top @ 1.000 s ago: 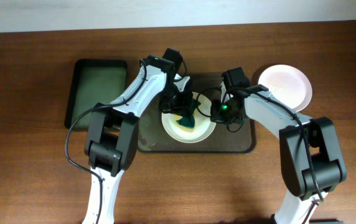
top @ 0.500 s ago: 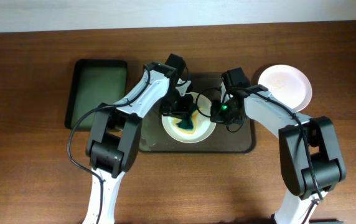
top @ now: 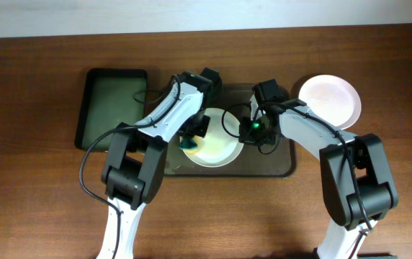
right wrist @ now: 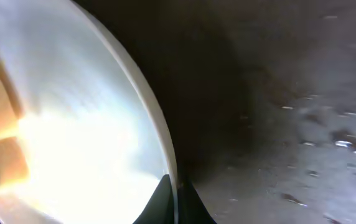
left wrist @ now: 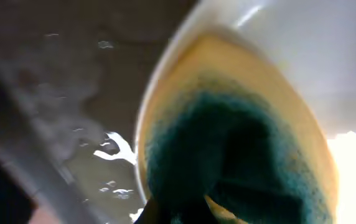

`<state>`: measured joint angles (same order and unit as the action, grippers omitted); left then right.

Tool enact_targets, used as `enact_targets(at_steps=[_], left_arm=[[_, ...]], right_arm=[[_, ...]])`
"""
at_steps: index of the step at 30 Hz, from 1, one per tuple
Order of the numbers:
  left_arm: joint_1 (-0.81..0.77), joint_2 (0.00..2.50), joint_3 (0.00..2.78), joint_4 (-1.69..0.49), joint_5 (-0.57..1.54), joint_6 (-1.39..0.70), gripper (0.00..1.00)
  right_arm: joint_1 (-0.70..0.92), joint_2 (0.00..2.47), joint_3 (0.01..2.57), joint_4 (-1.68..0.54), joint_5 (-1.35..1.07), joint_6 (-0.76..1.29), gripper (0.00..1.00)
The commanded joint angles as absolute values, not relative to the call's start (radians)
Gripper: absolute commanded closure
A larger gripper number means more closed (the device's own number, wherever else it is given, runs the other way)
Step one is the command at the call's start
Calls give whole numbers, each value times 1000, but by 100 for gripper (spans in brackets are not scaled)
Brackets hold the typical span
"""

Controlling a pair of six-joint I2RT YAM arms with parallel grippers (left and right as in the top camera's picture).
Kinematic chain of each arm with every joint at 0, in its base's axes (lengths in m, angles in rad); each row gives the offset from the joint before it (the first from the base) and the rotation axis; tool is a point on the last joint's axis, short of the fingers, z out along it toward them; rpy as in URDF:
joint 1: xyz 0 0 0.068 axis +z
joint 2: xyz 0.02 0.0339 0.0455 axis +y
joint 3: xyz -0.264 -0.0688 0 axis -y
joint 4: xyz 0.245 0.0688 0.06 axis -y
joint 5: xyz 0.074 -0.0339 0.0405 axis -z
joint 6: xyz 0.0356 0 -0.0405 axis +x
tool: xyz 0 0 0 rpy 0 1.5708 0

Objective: Clean dirty plates on tray and stack at the side
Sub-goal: 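Scrub the white plate with the sponge while the right gripper holds it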

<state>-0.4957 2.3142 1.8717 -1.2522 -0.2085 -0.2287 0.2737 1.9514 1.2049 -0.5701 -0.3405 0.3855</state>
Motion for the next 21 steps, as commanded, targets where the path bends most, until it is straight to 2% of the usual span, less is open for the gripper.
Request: enact_targets(at_steps=[1, 5, 10, 16, 21], left_arm=[[-455, 2362, 1967, -1302, -498, -277, 100], [-456, 2362, 2092, -1359, -493, -322, 100], [-456, 2362, 2209, -1396, -284, -329, 100], [-459, 2362, 2202, -1355, 96, -328, 100], [-494, 2362, 2123, -1301, 137, -330, 100]], right_arm=[[249, 1955, 1201, -587, -250, 378, 96], [249, 1955, 1200, -587, -250, 378, 96], [249, 1955, 1201, -587, -250, 378, 96], [249, 1955, 1201, -587, -251, 378, 96], [249, 1955, 1201, -588, -251, 378, 96]])
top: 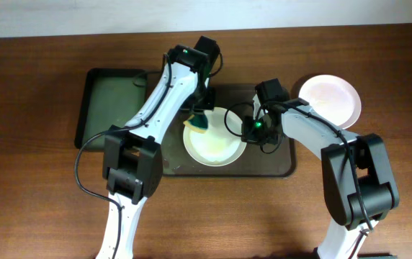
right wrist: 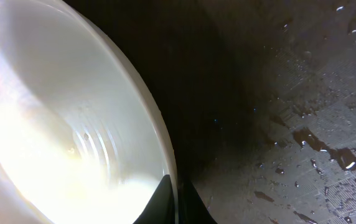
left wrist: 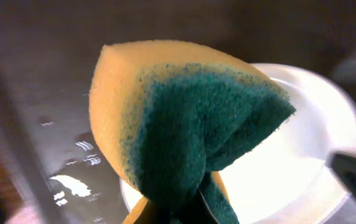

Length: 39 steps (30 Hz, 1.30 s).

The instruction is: Clean dirty plates on tray and stack at the side

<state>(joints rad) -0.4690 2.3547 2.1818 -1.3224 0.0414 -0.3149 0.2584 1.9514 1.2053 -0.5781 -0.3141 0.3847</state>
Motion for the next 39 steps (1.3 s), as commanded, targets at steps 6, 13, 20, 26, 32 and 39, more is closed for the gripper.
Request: enact_targets(at_steps=[6, 13, 20, 26, 32, 39], left_arm=[[-525, 2362, 1951, -1181, 141, -355, 100], [-521, 2362, 1845, -1110, 16, -355, 100], [-517, 2362, 1847, -1202, -490, -390, 100], [-486, 2354, 1956, -1348, -625, -559, 100], [-450, 2283, 2058, -1408, -562, -621, 100], [-361, 2155, 2059, -1407, -356, -612, 100]], right_arm=[[249, 1955, 1200, -587, -251, 378, 96], [249, 1955, 1201, -588, -251, 378, 96], [249, 1955, 1200, -591, -250, 378, 96], [249, 1954, 1203, -610, -251, 377, 96], [249, 1910, 1285, -693, -250, 298, 96], [265, 1885, 1548, -918, -84, 187, 96]])
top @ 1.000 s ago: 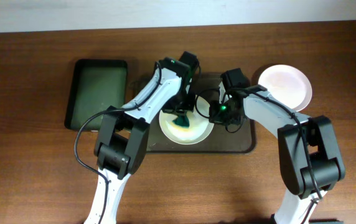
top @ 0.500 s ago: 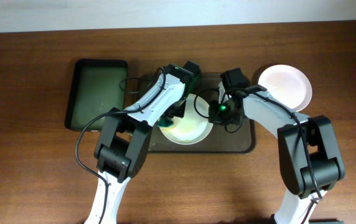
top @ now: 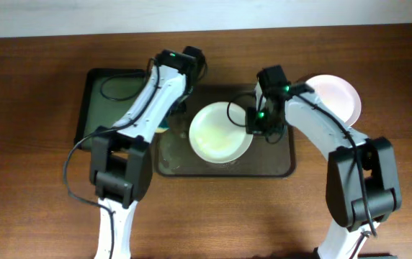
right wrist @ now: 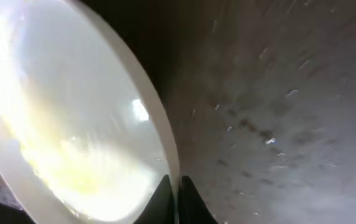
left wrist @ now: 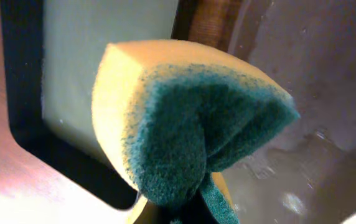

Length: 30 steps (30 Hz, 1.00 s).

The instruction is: Clean dirty plates on tray and stack at the side

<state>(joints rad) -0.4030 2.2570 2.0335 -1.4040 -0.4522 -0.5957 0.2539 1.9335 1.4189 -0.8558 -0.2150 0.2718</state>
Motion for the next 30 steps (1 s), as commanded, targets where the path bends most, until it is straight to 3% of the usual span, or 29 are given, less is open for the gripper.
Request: enact_targets(at_steps=[1, 8, 15, 25, 30], left_arm=[[-338, 2146, 2059, -1407, -337, -611, 100], [-152, 2144, 2057, -1367, -92, -430, 100], [-18, 2144, 2056, -1365, -67, -387, 100], [7, 2144, 2011, -1345, -67, -387, 100], [8, 2144, 1955, -1295, -67, -387, 100]], right_arm=[[279, 1885, 1589, -955, -21, 187, 96], [524, 1885, 1874, -1139, 656, 185, 96], [753, 1885, 1892, -1105, 1156, -56, 96], [883, 1885, 1892, -900, 1376, -440, 96], [891, 1885, 1892, -874, 1441, -458, 96]])
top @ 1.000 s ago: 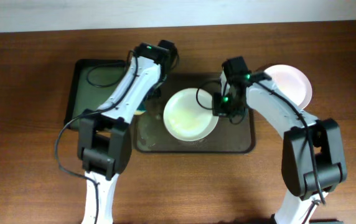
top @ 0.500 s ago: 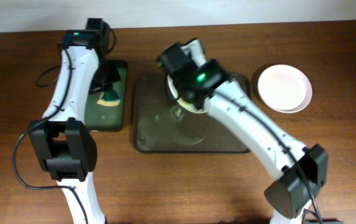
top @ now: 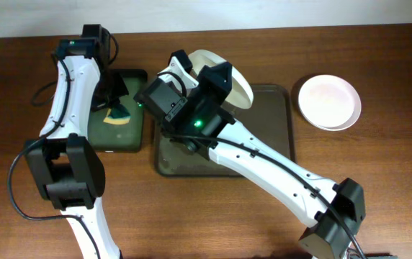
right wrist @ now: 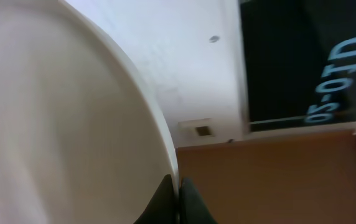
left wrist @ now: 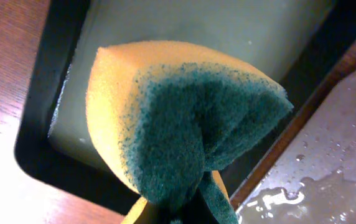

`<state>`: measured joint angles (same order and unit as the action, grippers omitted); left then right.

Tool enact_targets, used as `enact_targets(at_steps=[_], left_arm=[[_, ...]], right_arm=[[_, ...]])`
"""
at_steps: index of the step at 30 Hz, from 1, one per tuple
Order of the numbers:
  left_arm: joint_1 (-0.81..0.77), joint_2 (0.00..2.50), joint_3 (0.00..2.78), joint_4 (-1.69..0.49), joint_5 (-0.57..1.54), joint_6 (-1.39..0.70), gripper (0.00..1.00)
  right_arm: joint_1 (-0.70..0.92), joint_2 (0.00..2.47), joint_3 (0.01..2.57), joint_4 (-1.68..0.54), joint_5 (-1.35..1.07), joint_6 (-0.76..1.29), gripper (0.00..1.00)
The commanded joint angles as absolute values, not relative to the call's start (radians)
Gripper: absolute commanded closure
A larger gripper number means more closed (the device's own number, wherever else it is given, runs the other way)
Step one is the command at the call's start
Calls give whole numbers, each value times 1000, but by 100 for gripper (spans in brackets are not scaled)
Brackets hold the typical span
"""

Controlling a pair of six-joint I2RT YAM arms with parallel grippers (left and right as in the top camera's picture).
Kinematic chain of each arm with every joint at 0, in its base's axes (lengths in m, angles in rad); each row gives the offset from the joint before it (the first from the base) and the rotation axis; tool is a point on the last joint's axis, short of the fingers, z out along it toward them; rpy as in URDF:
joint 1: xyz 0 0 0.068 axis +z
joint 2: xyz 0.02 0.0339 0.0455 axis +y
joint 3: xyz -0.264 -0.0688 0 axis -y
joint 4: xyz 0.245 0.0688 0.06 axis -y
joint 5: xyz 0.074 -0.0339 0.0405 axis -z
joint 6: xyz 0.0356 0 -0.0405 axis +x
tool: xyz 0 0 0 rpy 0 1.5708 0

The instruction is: Clean dirty plates on tray and stack at the side

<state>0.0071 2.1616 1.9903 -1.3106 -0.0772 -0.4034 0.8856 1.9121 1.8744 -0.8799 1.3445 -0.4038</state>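
A white plate is held high above the wet brown tray, tilted on edge. My right gripper is shut on its rim, and the plate fills the left of the right wrist view. The yellow-and-green sponge is pinched in my left gripper, which hangs over the black basin of greenish water. From overhead the sponge shows inside the basin. A second clean plate lies on the table at the right.
The raised right arm crosses over the brown tray and hides much of it. A corner of the brown tray with water drops shows in the left wrist view. Bare wooden table surrounds both trays.
My left gripper has moved left with the sponge, from the gap between the trays to over the black basin. My right gripper has lifted the plate high off the brown tray and tipped it on edge.
The sponge was pressed on the plate in the brown tray while my right gripper held the rim. It then stood lifted at the plate's back edge, then beside the black basin with the plate raised a little. Now the sponge is over the basin and the plate is high up.
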Motion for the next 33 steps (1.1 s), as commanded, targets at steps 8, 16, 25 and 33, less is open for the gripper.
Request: enact_targets(at_steps=[8, 16, 25, 33], left_arm=[[8, 2144, 1945, -1287, -67, -386, 100], [8, 2144, 1944, -1290, -67, -387, 100], [8, 2144, 1944, -1294, -67, -387, 100], [8, 2144, 1944, -1284, -67, -387, 100]], right_arm=[[785, 1892, 1854, -942, 783, -122, 96], [445, 1885, 1835, -1084, 472, 107, 96], [-144, 1932, 1786, -1049, -88, 107, 96], [-431, 1937, 1600, -900, -266, 126, 96]])
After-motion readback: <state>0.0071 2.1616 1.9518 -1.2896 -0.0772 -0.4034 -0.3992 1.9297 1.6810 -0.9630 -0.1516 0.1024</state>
